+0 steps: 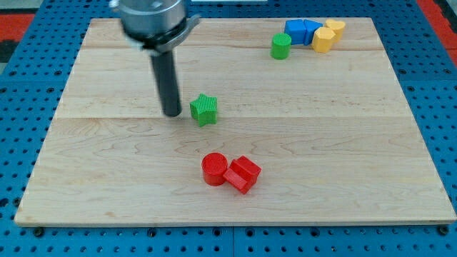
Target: Place the green star into the green circle
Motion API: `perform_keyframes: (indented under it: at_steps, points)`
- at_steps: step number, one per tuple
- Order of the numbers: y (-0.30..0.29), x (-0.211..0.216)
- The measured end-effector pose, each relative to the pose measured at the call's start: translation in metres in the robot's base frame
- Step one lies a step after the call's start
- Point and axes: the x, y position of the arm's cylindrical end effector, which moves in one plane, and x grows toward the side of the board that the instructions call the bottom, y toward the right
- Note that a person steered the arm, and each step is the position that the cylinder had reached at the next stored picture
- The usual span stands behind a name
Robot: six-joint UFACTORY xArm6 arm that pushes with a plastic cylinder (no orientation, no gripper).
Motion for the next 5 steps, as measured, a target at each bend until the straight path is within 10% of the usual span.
perform_keyframes:
  at_steps: [1,3,5]
  points:
    - [0.036,0.037]
    - [0.077,-0.058]
    - [-0.017,-0.032]
